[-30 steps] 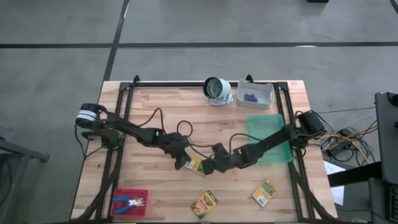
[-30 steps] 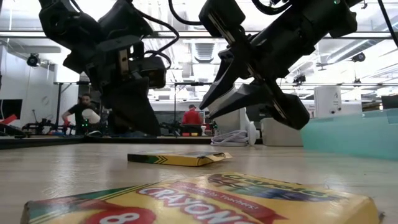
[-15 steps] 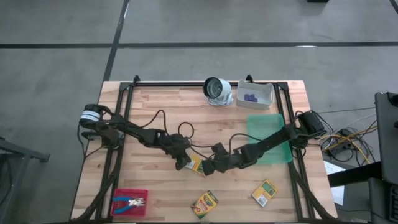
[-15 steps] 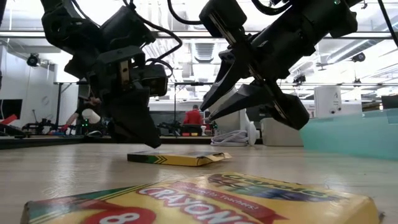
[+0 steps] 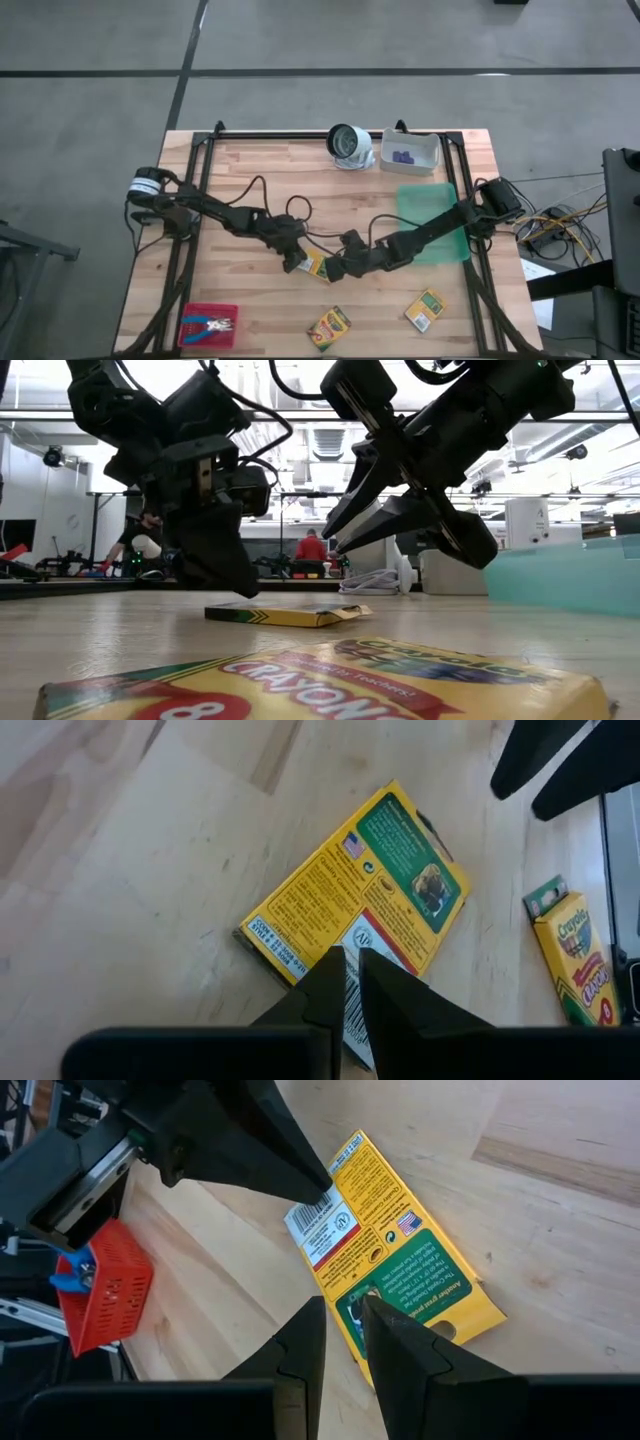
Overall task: Pick & Place School Supplies
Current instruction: Put the crayon box into the green bin
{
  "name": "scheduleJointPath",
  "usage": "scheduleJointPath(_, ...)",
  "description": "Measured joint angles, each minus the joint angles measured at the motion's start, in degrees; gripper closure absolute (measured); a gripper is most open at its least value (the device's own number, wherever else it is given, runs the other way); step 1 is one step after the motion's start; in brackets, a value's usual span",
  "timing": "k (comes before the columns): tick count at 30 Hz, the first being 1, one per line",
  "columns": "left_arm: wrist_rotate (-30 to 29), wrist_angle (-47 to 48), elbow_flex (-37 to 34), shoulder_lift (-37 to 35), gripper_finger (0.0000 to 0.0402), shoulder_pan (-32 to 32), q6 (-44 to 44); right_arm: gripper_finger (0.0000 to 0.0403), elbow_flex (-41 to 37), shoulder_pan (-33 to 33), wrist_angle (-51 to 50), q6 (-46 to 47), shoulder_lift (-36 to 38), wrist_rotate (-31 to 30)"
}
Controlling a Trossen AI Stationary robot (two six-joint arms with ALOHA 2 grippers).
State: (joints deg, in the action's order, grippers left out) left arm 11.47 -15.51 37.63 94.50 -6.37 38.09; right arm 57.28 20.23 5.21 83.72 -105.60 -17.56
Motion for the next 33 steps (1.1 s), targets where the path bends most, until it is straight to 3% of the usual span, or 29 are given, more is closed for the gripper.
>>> scheduleJointPath(33, -2.1, 5.1, -0.3, -2.9, 0.0365, 1.4, -0.8, 0.0335, 0.0, 0.0, -0.3, 0.1, 0.0, 0.0)
